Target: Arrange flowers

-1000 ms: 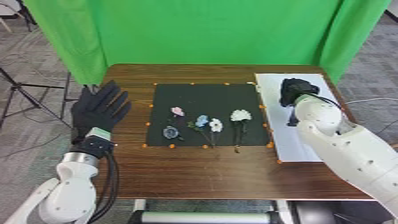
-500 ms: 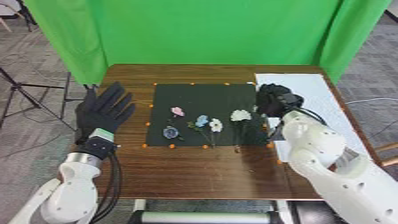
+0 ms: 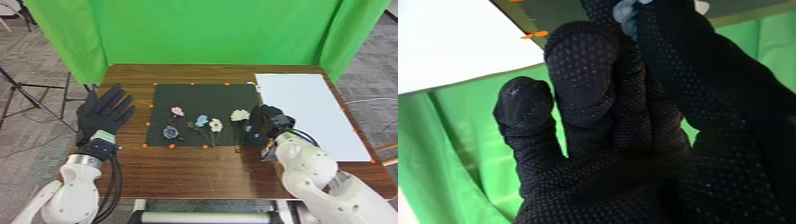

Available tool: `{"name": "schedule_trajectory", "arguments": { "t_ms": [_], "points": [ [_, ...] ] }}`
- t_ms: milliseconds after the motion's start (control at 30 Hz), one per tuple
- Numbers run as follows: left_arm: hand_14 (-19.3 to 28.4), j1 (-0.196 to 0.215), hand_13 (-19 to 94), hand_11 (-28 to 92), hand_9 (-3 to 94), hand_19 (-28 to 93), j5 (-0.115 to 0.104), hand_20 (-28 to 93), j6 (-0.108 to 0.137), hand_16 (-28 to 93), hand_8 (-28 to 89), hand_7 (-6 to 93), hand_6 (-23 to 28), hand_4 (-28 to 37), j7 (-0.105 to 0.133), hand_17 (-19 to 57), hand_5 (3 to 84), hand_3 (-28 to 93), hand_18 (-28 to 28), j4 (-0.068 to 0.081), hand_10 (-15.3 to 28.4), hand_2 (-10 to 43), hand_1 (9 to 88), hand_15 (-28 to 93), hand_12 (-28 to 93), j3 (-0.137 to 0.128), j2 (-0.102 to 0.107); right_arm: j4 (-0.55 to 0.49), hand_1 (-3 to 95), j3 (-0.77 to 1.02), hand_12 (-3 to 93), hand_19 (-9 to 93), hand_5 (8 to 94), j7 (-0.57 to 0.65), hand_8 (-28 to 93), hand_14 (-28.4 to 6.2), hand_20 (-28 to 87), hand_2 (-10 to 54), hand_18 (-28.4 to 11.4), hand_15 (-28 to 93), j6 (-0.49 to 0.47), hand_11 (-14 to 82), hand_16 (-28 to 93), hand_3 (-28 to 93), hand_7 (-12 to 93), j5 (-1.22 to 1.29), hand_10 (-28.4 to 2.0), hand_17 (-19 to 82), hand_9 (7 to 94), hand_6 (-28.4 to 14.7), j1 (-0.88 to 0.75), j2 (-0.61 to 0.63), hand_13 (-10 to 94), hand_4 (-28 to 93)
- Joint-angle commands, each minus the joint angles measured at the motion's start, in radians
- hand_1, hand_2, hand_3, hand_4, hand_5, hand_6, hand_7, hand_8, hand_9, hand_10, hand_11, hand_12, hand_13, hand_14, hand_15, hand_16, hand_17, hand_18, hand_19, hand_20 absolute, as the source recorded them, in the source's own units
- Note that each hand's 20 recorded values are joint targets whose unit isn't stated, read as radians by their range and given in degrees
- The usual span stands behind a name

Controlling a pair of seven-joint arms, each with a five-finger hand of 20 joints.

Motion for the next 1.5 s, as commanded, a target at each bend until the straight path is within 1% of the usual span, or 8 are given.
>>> {"name": "schedule_trajectory", "arguments": {
  "t_ms": [33,467,600,667,900,1033,1433,1500],
  "points": [
    [14.0,0.021,21,20,33.5,35,-0.013,9,0.017,-8,-11,19.1,6.6,-28.3,0.012,-5.9,40.3,70,14.6,-0.013,11.9,12.2,25.8,38,10,-0.001,-0.012,0.001,58.7,0.010,40.0,93,76.8,-0.013,3,-5.1,38,-9.5,-21.4,55,-0.009,8.6,41,71,26,-0.021,-7.7,44,90.4,0.0,-0.012,-0.008,78,-28],
    [14.0,0.029,21,20,33.5,35,-0.027,9,0.020,-8,-11,19.0,6.7,-28.3,0.026,-5.6,40.5,68,14.4,-0.015,12.0,14.1,23.5,38,10,-0.007,-0.012,-0.033,41.8,0.034,22.9,93,69.7,-0.006,-12,-7.4,38,-9.5,-22.0,60,-0.067,22.5,32,75,21,0.011,-11.5,42,79.6,-0.6,-0.015,-0.013,74,-28],
    [14.1,0.033,21,20,33.5,36,-0.030,9,0.026,-8,-11,18.9,6.7,-28.3,0.030,-5.7,40.5,68,14.4,-0.015,12.0,14.2,23.1,38,10,-0.005,-0.013,-0.057,38.7,0.037,21.0,93,68.5,0.009,-12,-7.8,38,-9.5,-22.3,60,-0.074,23.5,32,75,20,0.031,-11.9,42,78.4,-1.4,-0.015,-0.014,74,-28],
    [14.2,0.037,22,20,33.8,36,-0.009,9,0.024,-8,-11,18.9,6.7,-28.3,0.005,-5.8,40.5,68,14.4,-0.015,12.2,14.3,22.9,38,10,-0.019,-0.040,-0.067,37.1,0.037,20.7,93,68.2,0.012,-12,-8.0,38,-9.5,-22.5,60,-0.071,23.5,32,74,19,0.027,-12.2,42,78.1,-1.6,-0.017,-0.015,74,-28],
    [14.2,0.035,22,20,33.9,36,-0.023,9,0.020,-8,-11,18.8,6.8,-28.3,0.021,-5.9,40.5,68,14.6,-0.013,12.1,14.3,22.9,38,10,-0.016,-0.030,-0.092,35.7,0.064,20.0,93,67.9,0.016,-12,-8.5,38,-9.5,-23.1,60,-0.050,23.0,31,72,18,0.021,-13.1,42,77.3,-2.1,-0.027,-0.018,73,-28],
    [14.2,0.039,22,20,33.8,36,-0.006,9,-0.002,-8,-11,18.7,6.7,-28.3,0.010,-5.9,40.4,68,14.6,-0.010,12.1,14.4,22.6,38,10,-0.035,-0.034,-0.074,28.9,0.120,19.9,93,67.8,-0.062,-11,-9.3,38,-9.5,-22.9,60,0.149,22.4,31,72,17,0.053,-13.8,42,76.5,-3.0,-0.056,-0.024,73,-26],
    [12.9,0.150,22,18,33.4,34,0.095,9,-0.075,-9,-11,15.8,6.0,-28.3,-0.010,-5.6,39.1,66,14.4,-0.051,11.7,14.6,22.9,34,9,-0.157,-0.036,-0.038,14.6,0.462,13.2,55,39.4,-0.489,-9,-17.1,20,7.3,-20.0,32,0.232,6.6,15,77,11,0.568,-17.4,23,41.7,-5.1,-0.224,-0.161,39,-27],
    [12.5,0.180,22,17,33.2,34,0.064,9,-0.159,-9,-11,14.4,5.8,-28.3,-0.019,-5.4,38.6,65,14.2,-0.039,11.7,14.6,22.9,31,8,-0.189,-0.059,-0.026,12.3,0.476,12.7,49,36.2,-0.561,-9,-17.1,19,8.4,-19.7,27,0.229,5.5,14,77,10,0.674,-16.9,20,38.5,-4.3,-0.232,-0.189,35,-28]
  ]
}}
